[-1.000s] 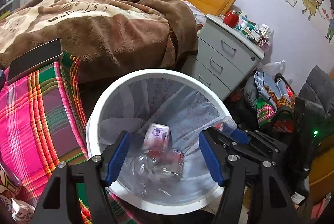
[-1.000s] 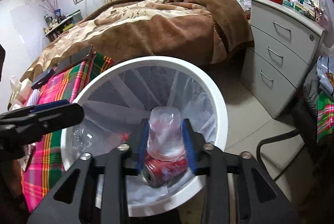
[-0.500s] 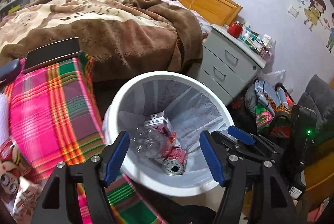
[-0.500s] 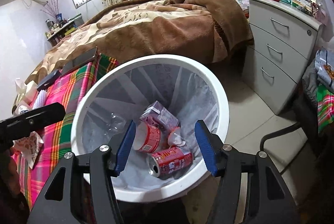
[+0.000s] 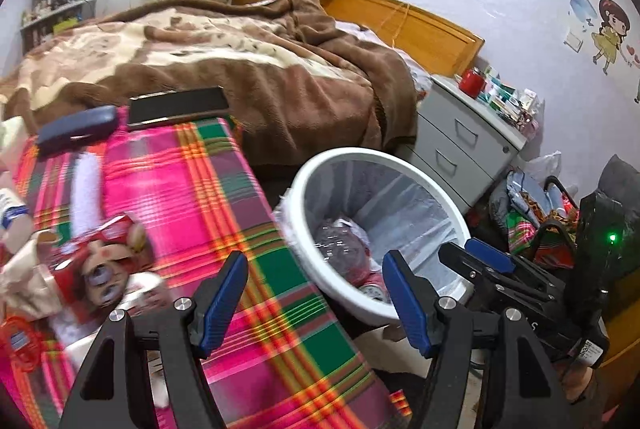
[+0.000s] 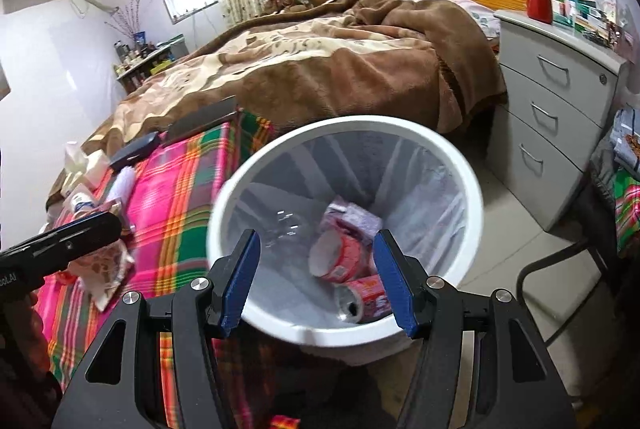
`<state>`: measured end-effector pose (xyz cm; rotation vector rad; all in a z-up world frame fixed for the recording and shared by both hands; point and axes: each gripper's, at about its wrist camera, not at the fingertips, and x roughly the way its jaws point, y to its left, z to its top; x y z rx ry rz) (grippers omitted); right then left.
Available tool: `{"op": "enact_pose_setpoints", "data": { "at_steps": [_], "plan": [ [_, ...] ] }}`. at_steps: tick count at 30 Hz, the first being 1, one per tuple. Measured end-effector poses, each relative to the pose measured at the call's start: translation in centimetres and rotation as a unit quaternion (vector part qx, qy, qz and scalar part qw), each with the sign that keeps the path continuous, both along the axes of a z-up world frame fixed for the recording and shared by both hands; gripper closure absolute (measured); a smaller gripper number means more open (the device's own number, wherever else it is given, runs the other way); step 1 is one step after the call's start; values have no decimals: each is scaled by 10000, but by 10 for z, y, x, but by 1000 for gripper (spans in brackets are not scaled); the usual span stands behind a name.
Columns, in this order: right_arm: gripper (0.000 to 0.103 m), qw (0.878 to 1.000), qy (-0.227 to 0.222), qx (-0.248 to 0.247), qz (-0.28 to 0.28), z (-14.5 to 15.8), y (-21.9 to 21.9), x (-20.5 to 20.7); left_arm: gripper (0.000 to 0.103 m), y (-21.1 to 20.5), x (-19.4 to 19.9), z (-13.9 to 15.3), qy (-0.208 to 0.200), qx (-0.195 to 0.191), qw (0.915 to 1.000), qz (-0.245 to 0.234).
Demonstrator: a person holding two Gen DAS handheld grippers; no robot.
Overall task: Collect trash
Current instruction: 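Move both tools back toward the remaining trash on the sheet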
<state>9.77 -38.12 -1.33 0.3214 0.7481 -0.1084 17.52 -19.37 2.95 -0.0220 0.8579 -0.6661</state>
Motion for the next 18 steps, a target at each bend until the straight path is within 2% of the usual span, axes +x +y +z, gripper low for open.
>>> {"op": "enact_pose_setpoints", "data": {
  "at_steps": [11,18],
  "plan": [
    [43,9987,-115,74,487,4,48,2,34,79,-16,8,-173,-112,9977,650],
    [43,9958,-32,152,897,-2,87,13,34,135,-24,12,-402,61,9919,1206]
  ]
}}
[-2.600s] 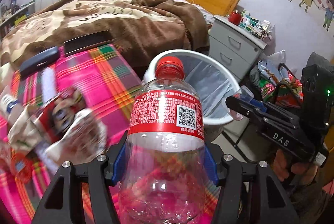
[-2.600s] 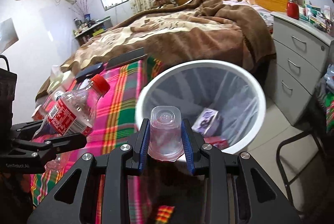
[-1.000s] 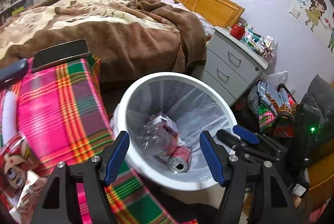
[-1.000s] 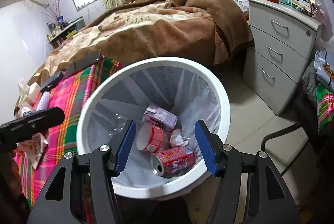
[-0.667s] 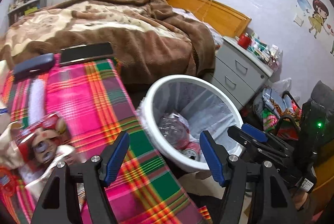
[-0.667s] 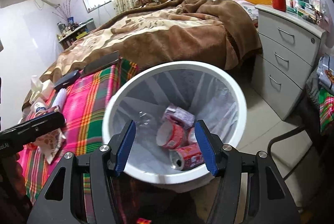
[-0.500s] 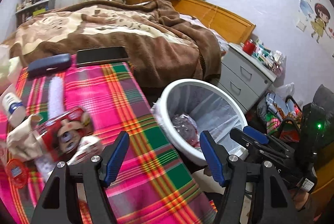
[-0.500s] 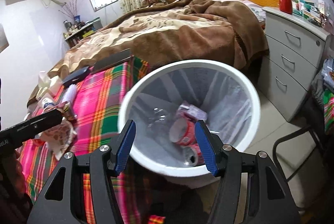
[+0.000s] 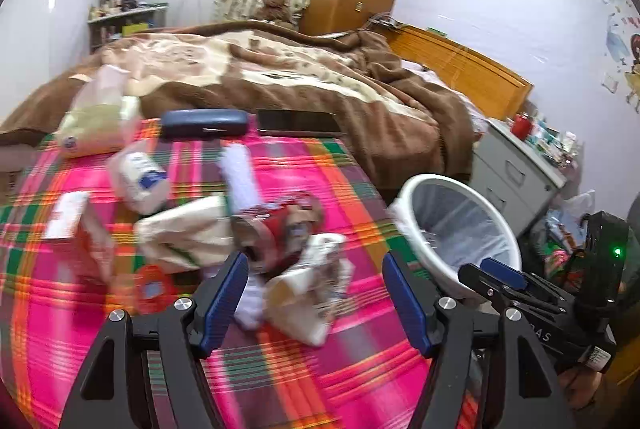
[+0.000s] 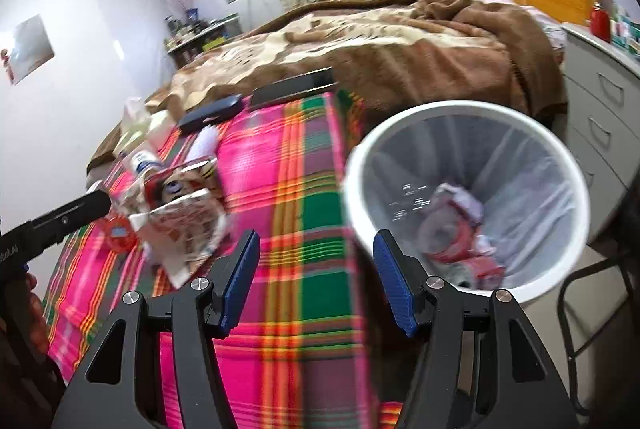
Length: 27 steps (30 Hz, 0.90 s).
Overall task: Collect trash
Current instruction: 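Move both tools back toward the remaining trash on the sheet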
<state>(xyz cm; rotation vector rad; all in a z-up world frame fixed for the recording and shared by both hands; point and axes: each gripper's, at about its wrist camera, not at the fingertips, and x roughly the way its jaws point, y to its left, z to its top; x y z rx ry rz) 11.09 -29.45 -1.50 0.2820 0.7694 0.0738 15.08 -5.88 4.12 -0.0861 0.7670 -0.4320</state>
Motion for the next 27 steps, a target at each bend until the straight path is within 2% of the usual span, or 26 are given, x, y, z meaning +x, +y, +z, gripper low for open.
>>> {"op": "enact_pose_setpoints", "data": {
  "at_steps": [4,14,22,27],
  "plan": [
    [43,9998,43,41,183,-2,20,3,34,29,-1,-1,9,-139,9996,258],
    [43,9987,73,244,442,2,59,17,34,94,3,-10,67,-171,9960,874],
    [43,9982,34,516,293,8,80,35,32,137,20,-21,182,-207,9920,1232],
    [43,9974,189,678,147,4,92,48,32,150,36,-30,288,-217,9899,1374]
  ]
}}
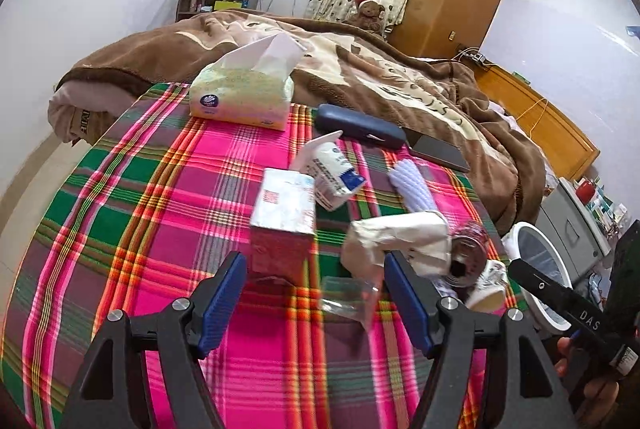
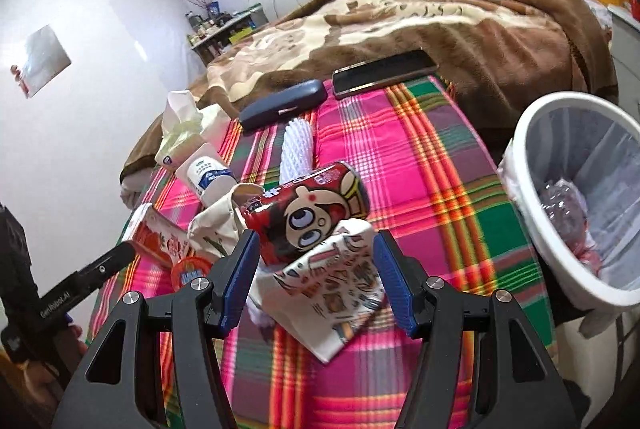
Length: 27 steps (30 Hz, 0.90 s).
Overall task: Collect trash
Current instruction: 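Move both tools back toward the remaining trash on the sheet, then grasp the printed paper cup with the right tool while the left tool grasps the white box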
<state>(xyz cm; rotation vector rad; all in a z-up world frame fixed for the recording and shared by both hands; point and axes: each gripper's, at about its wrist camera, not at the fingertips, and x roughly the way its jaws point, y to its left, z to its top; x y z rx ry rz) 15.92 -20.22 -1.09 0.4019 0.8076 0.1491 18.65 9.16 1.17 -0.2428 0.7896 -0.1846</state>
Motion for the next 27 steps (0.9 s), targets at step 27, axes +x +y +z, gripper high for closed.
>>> {"op": "enact_pose_setpoints", "data": {
  "at_steps": [27],
  "plan": [
    [44,9942,242,-1048,-85,-17,13,-24,32,-3,50,-35,390,-11,9992,-65]
  ]
}}
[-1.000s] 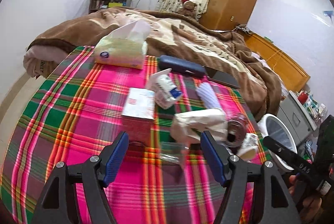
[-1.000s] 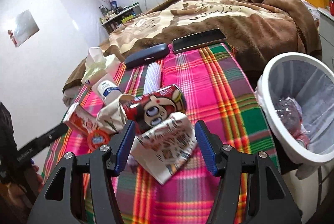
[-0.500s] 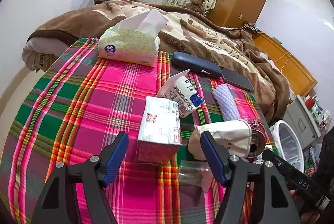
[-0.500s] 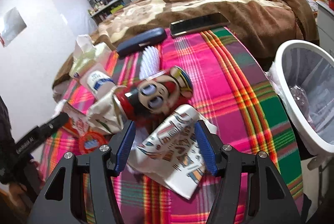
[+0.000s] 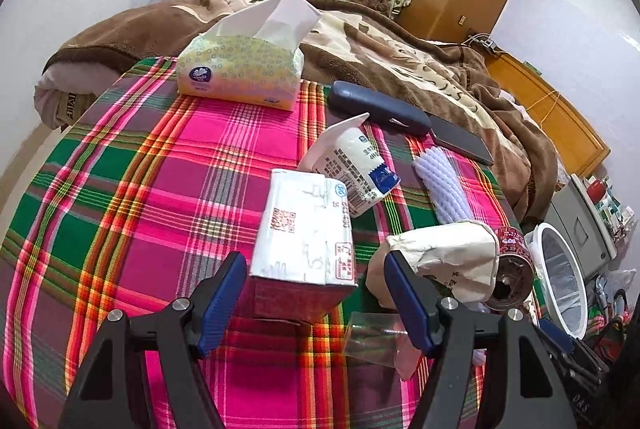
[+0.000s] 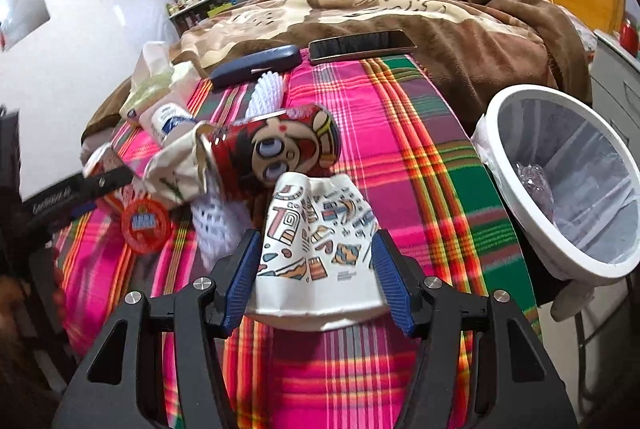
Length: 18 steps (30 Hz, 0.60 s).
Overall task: Collect trash
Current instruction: 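Grasp the printed paper cup with the right tool while the left tool grasps the white box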
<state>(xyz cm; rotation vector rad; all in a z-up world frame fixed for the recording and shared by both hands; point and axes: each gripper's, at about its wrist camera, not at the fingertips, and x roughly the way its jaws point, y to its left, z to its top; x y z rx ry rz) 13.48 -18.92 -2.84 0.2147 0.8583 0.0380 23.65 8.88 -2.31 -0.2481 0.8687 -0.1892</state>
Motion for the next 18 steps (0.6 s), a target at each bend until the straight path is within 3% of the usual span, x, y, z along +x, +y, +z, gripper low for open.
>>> {"op": "enact_pose_setpoints", "data": {
  "at_steps": [3,6,10,12,18],
  "plan": [
    [44,9991,-113,-398,91,0,7,-1,32,-2,3,-3,42,6,10000,0],
    [44,9981,79,-463,395,-5,13,5,32,-6,4,-3,-8,77,10000,-26],
    [45,9969,47,-701,366,-7,13,6,32,-8,9,-6,-8,165,9999,13],
    [59,9959,27,-833,342,-7,13,7,32,-5,11,-8,32,73,9999,61],
    [74,9966,11,-782,273,-7,8,4,47,0,12,-10,47,70,9998,172]
  ]
}}
